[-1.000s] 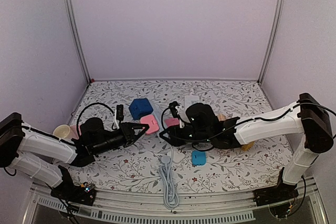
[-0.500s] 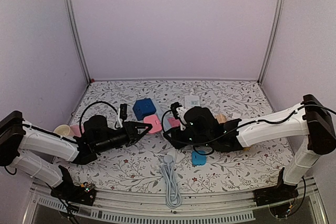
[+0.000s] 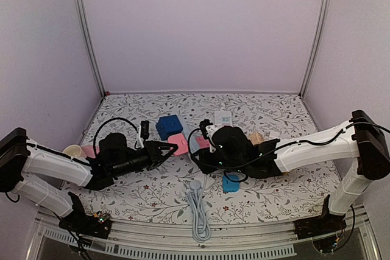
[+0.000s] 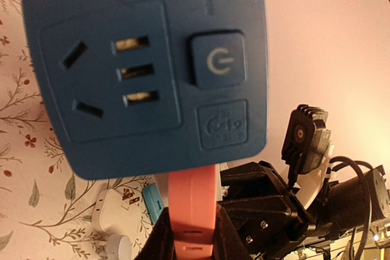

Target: Pull the plug off the socket

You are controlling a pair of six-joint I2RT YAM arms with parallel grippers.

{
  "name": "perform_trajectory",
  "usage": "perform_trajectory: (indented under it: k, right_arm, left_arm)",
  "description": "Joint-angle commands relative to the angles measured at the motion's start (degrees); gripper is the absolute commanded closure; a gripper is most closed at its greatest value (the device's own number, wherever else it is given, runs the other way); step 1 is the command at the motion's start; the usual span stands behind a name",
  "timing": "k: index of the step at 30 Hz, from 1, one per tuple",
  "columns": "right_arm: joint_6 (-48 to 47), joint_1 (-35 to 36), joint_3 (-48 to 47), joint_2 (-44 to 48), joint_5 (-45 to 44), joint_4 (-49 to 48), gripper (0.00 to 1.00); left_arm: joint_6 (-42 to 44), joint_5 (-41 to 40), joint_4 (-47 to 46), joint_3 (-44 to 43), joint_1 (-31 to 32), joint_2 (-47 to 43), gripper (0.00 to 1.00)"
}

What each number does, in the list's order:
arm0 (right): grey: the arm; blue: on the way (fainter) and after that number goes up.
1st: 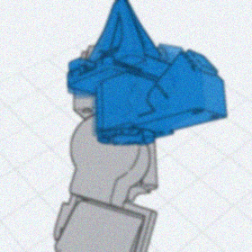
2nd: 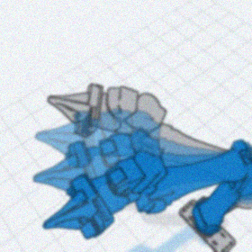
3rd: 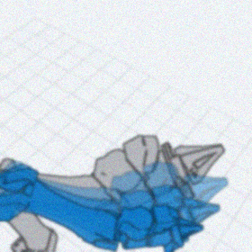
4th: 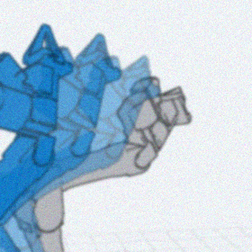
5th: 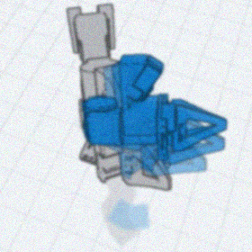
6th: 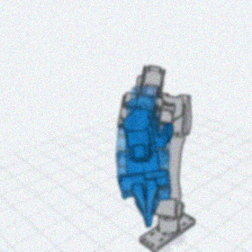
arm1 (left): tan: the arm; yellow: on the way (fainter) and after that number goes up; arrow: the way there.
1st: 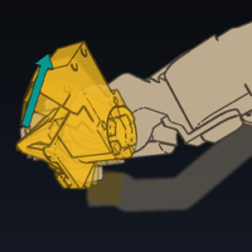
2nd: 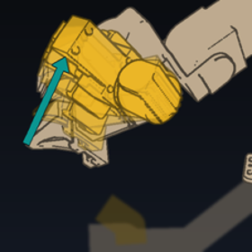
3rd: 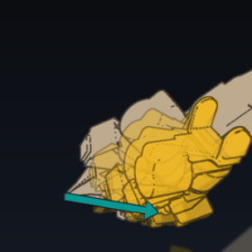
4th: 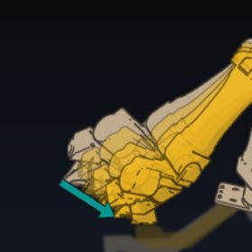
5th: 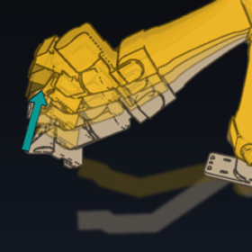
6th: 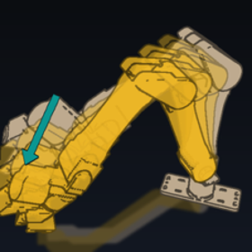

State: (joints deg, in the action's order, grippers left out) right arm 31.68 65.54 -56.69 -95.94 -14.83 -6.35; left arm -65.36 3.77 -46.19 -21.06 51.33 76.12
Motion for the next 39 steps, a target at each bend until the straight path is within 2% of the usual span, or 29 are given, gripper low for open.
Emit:
perform_trajectory:
  k: [1,11,23,39]
  right_arm:
    - [5.29,-3.14,-0.22,1.89,-15.11,5.58,0.98]
    - [5.39,-3.05,0.09,2.13,-18.20,6.84,0.98]
    - [3.24,-3.05,1.17,5.90,-13.30,4.52,0.98]
    - [1.85,-3.09,4.81,12.25,-8.71,0.44,0.98]
  left_arm:
    - [0.15,-1.01,0.40,0.72,0.79,-0.45,1.00]
    - [-2.63,-1.96,-0.42,1.24,1.46,-1.12,1.00]
    - [-0.62,-6.58,11.57,0.69,0.87,-0.46,1.00]
    - [1.02,-2.55,12.19,-1.15,-1.08,13.42,1.00]
